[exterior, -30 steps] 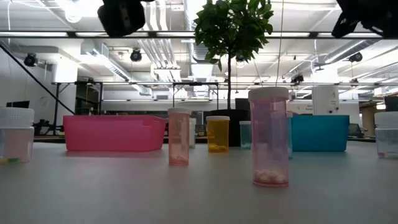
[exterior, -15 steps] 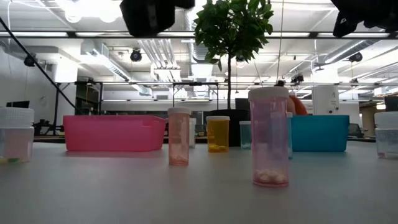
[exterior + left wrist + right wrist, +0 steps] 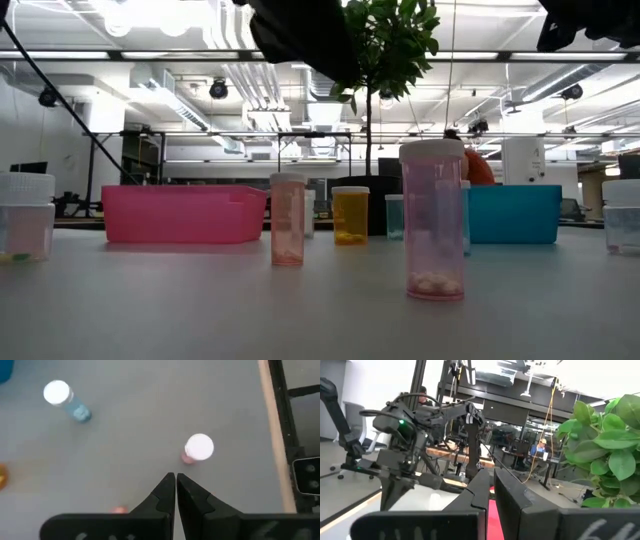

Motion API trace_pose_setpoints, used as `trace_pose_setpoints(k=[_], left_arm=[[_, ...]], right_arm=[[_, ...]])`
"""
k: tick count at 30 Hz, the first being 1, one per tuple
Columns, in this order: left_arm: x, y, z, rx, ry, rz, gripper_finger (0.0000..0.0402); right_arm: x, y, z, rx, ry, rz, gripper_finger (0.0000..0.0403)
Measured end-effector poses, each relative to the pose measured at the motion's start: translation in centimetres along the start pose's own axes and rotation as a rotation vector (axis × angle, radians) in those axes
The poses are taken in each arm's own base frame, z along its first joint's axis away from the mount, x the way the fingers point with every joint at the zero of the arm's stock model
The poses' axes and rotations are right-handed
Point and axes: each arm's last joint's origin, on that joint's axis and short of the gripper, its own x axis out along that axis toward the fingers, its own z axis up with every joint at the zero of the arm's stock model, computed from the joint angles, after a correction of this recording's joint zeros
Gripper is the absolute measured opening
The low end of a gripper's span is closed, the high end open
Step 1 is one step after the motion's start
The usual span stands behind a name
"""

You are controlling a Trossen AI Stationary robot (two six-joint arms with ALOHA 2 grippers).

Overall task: Pick and place medicine bottles into bin by pill shape (circle, oval)
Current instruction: Put the small pink pill bottle into the pink bin

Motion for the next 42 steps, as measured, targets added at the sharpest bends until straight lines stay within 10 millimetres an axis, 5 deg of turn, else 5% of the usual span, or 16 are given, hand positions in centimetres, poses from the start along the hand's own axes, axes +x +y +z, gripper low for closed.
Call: trace_pose_setpoints(k=[8, 24, 42], left_arm=[[0.2, 1.9, -0.9, -0.018, 0.090, 0.071, 0.0015], [0.8, 3.2, -1.7, -0.075, 0.166, 0.106, 0.0212], [2.7, 3.9, -3.8, -0.065, 0.180, 0.153, 0.0221]], right_arm=[[0.0, 0.0, -0.1, 0.004, 0.005, 0.001, 0.0018], [0.0, 0.0, -0.1, 0.004, 0.007, 0.001, 0.0018], [0.0, 0.0, -0.2, -0.015, 0.015, -0.015, 0.0018]])
